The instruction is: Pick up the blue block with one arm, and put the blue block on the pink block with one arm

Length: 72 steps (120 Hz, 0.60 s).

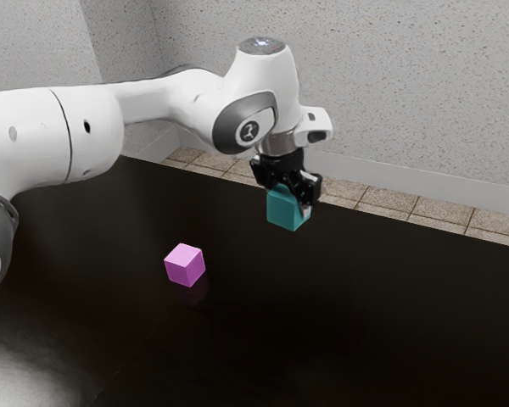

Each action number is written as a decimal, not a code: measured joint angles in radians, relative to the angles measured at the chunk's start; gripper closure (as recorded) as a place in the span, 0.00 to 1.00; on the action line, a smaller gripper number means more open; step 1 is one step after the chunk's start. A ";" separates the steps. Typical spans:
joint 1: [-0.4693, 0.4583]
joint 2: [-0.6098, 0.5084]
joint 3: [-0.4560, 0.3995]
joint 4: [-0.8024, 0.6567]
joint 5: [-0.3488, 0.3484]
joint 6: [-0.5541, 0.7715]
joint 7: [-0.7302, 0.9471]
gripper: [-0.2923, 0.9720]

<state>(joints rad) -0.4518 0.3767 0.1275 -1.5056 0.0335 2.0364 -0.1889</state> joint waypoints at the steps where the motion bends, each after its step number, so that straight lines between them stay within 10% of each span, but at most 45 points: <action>1: 0.004 0.002 0.000 0.002 0.000 -0.002 0.002 0.46; 72: 0.247 0.043 -0.003 0.095 -0.013 -0.111 0.163 0.47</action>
<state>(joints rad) -0.2043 0.4199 0.1248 -1.4102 0.0209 1.9253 -0.0258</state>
